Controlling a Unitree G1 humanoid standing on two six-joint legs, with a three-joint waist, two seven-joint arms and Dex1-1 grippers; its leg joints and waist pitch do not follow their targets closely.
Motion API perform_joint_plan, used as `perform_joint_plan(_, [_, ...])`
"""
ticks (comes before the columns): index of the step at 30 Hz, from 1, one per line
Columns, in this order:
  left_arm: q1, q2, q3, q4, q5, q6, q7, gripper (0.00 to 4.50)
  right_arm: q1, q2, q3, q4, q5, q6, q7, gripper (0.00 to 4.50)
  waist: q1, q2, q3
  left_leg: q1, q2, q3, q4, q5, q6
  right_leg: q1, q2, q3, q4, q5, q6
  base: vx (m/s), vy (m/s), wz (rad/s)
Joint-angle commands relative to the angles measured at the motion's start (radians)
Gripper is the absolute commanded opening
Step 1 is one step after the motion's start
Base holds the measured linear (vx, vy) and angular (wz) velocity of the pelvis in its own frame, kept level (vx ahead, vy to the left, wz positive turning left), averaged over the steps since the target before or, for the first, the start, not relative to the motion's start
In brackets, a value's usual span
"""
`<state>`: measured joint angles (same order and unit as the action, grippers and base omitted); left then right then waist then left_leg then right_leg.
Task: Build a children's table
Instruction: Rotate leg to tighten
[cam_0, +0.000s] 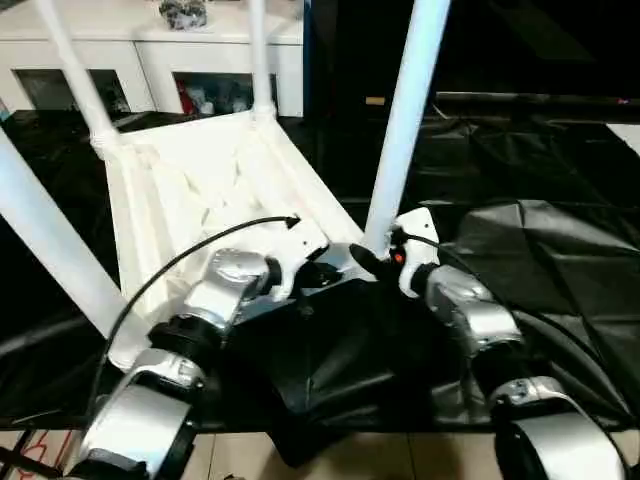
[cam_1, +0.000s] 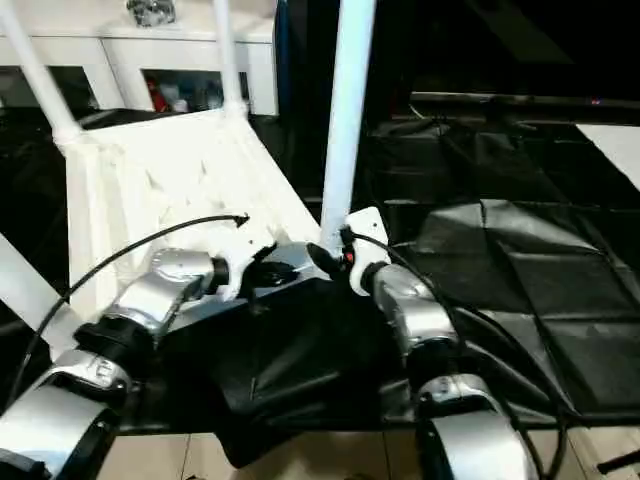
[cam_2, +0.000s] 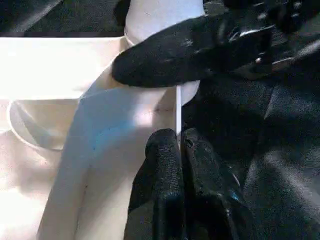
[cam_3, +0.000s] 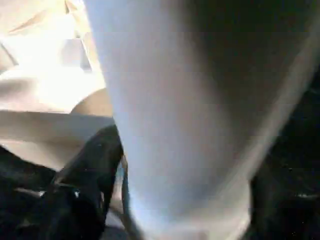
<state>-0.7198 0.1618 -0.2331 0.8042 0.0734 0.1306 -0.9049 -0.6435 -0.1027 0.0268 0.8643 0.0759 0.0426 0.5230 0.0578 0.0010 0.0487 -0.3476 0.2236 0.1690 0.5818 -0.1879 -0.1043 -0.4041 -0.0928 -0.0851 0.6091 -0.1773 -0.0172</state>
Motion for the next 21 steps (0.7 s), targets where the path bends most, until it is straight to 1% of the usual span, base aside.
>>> perform_joint_plan(1, [0.001,-0.052,-0.042,-0.034,-0.025,-0.018,-0.061,0.00,0.013,0.036,0.071,0.036,-0.022,0.015,0.065,3.79,0.002,-0.003,-0.062,-0.006,-0.001,0.010,-0.066,-0.205,0.044,0.053,-0.044,0.043,-0.079,-0.237,-0.208,0.000,0.000,0.00])
perform_joint_plan(2, [0.009,-0.035,-0.045,-0.044,-0.030,-0.023,-0.095,0.00,0.017,0.019,0.076,0.021,-0.017,-0.002,0.115,3.88,0.004,-0.004,-0.063,-0.007,-0.001,0.010,-0.067,-0.198,0.050,0.056,-0.043,0.042,-0.077,-0.215,-0.212,0.000,0.000,0.00])
perform_joint_plan(3, [0.018,-0.015,-0.048,-0.057,-0.037,-0.028,-0.134,0.00,0.027,-0.003,0.085,-0.003,-0.009,-0.022,0.184,3.88,0.004,-0.005,-0.063,-0.007,-0.001,0.010,-0.067,-0.197,0.054,0.057,-0.044,0.042,-0.077,-0.213,-0.213,0.000,0.000,0.00])
perform_joint_plan(4, [0.024,-0.004,-0.049,-0.067,-0.040,-0.029,-0.157,0.00,0.033,-0.017,0.090,-0.017,-0.002,-0.035,0.227,3.88,0.005,-0.006,-0.063,-0.009,-0.001,0.011,-0.065,-0.191,0.063,0.059,-0.044,0.042,-0.075,-0.202,-0.217,0.000,0.000,0.00])
perform_joint_plan(5, [0.024,-0.004,-0.049,-0.067,-0.040,-0.029,-0.157,0.00,0.033,-0.017,0.090,-0.017,-0.002,-0.035,0.227,3.88,0.005,-0.005,-0.064,-0.010,0.001,0.011,-0.065,-0.183,0.069,0.060,-0.045,0.043,-0.073,-0.184,-0.223,0.000,0.000,0.00])
perform_joint_plan(6, [0.033,0.015,-0.052,-0.077,-0.045,-0.031,-0.190,0.00,0.043,-0.041,0.101,-0.038,0.003,-0.053,0.288,3.88,0.005,-0.005,-0.065,-0.008,0.002,0.011,-0.065,-0.180,0.073,0.059,-0.044,0.043,-0.072,-0.175,-0.227,0.000,0.000,0.00])
perform_joint_plan(7, [0.040,0.036,-0.055,-0.087,-0.049,-0.041,-0.224,0.00,0.053,-0.065,0.107,-0.061,0.018,-0.055,0.354,3.88,0.006,-0.006,-0.065,-0.009,0.002,0.012,-0.064,-0.169,0.079,0.060,-0.043,0.042,-0.070,-0.154,-0.236,0.000,0.000,0.00])
perform_joint_plan(8, [0.040,0.036,-0.055,-0.087,-0.049,-0.041,-0.224,0.00,0.053,-0.065,0.107,-0.061,0.018,-0.055,0.354,3.88,0.008,-0.005,-0.064,-0.009,0.003,0.011,-0.064,-0.169,0.084,0.062,-0.043,0.042,-0.068,-0.149,-0.243,0.000,0.000,0.00])
perform_joint_plan(10, [0.049,0.071,-0.056,-0.101,-0.059,-0.046,-0.283,0.00,0.076,-0.109,0.119,-0.109,0.047,-0.045,0.487,3.88,0.013,-0.006,-0.063,-0.009,0.005,0.013,-0.064,-0.176,0.092,0.062,-0.042,0.041,-0.069,-0.152,-0.245,0.000,0.000,0.00])
perform_joint_plan(11, [0.050,0.089,-0.057,-0.103,-0.062,-0.052,-0.312,0.00,0.090,-0.135,0.130,-0.138,0.060,-0.027,0.557,3.88,0.016,-0.007,-0.062,-0.008,0.006,0.015,-0.064,-0.181,0.094,0.059,-0.040,0.041,-0.070,-0.161,-0.247,0.000,0.000,0.00])
perform_joint_plan(12, [0.050,0.097,-0.057,-0.104,-0.063,-0.052,-0.326,0.00,0.097,-0.148,0.136,-0.153,0.064,-0.019,0.593,3.88,0.021,-0.005,-0.062,-0.007,0.007,0.015,-0.064,-0.183,0.092,0.059,-0.041,0.041,-0.069,-0.168,-0.245,0.000,0.000,0.00])
perform_joint_plan(13, [0.051,0.100,-0.057,-0.104,-0.063,-0.053,-0.331,0.00,0.100,-0.152,0.138,-0.158,0.066,-0.016,0.606,3.73,0.027,-0.006,-0.061,-0.005,0.008,0.015,-0.064,-0.188,0.090,0.058,-0.042,0.042,-0.071,-0.184,-0.239,0.000,0.000,0.00])
perform_joint_plan(14, [0.050,0.115,-0.059,-0.103,-0.063,-0.060,-0.356,0.00,0.110,-0.171,0.148,-0.179,0.074,0.005,0.657,3.63,0.031,-0.005,-0.060,-0.003,0.009,0.015,-0.066,-0.192,0.086,0.055,-0.043,0.042,-0.073,-0.196,-0.236,0.000,0.000,0.00])
perform_joint_plan(15, [0.052,0.126,-0.060,-0.104,-0.061,-0.065,-0.376,0.00,0.118,-0.186,0.156,-0.195,0.081,0.021,0.696,3.55,0.035,-0.008,-0.061,-0.001,0.008,0.016,-0.066,-0.196,0.081,0.056,-0.042,0.042,-0.074,-0.208,-0.232,0.000,0.000,0.00])
perform_joint_plan(16, [0.048,0.142,-0.059,-0.096,-0.056,-0.066,-0.396,0.00,0.131,-0.210,0.173,-0.224,0.089,0.049,0.756,3.50,0.037,-0.007,-0.061,0.001,0.011,0.016,-0.067,-0.201,0.076,0.052,-0.043,0.044,-0.073,-0.209,-0.234,0.000,0.000,0.00])
perform_joint_plan(17, [0.048,0.142,-0.059,-0.096,-0.056,-0.066,-0.396,0.00,0.131,-0.210,0.173,-0.224,0.089,0.049,0.756,3.37,0.039,-0.006,-0.061,0.003,0.011,0.015,-0.067,-0.199,0.075,0.053,-0.042,0.043,-0.073,-0.204,-0.235,0.000,0.000,0.00])
perform_joint_plan(18, [0.047,0.147,-0.058,-0.094,-0.055,-0.066,-0.401,0.00,0.135,-0.217,0.178,-0.232,0.091,0.055,0.773,3.23,0.043,-0.005,-0.062,0.004,0.012,0.017,-0.066,-0.199,0.072,0.050,-0.043,0.045,-0.070,-0.189,-0.241,0.000,0.000,0.00])
perform_joint_plan(19, [0.047,0.147,-0.058,-0.094,-0.055,-0.066,-0.401,0.00,0.135,-0.217,0.178,-0.232,0.091,0.055,0.773,3.15,0.044,-0.007,-0.062,0.000,0.011,0.016,-0.067,-0.194,0.068,0.053,-0.043,0.045,-0.068,-0.180,-0.242,0.000,0.000,0.00])
perform_joint_plan(21, [0.046,0.160,-0.058,-0.095,-0.059,-0.067,-0.416,0.00,0.144,-0.228,0.191,-0.245,0.091,0.069,0.799,3.05,0.047,-0.008,-0.062,-0.001,0.009,0.015,-0.067,-0.190,0.061,0.054,-0.044,0.045,-0.068,-0.188,-0.233,0.000,0.000,0.00])
